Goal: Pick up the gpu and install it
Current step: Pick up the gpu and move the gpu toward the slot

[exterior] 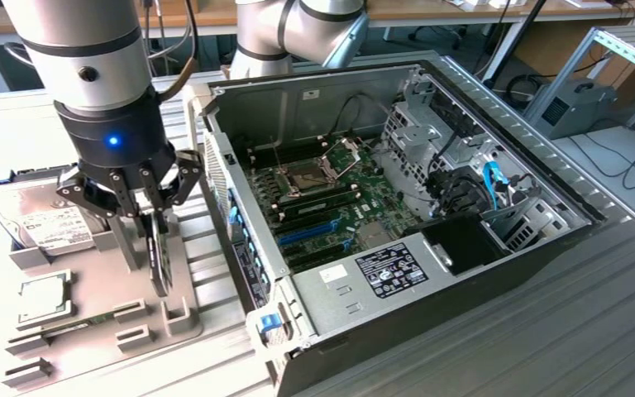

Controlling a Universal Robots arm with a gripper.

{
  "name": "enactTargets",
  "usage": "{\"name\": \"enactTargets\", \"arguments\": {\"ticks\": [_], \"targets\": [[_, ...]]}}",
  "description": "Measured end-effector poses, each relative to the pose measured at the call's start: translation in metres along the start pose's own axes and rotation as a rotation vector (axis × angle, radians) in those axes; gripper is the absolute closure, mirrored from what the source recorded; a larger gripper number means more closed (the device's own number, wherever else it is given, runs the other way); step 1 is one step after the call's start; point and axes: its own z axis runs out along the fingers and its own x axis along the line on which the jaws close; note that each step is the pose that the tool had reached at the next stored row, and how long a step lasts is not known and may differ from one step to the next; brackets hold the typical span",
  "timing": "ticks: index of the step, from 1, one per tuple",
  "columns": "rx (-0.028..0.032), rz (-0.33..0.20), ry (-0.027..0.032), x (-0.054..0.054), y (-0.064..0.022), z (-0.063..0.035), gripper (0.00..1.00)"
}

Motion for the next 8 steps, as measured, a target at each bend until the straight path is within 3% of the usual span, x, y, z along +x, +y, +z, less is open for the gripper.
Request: {"name": "enactTargets", "arguments": {"ticks": [8], "targets": [[0.0000, 0.000, 0.0000, -0.0001, -0.0002, -0.0025, 0.74]]}}
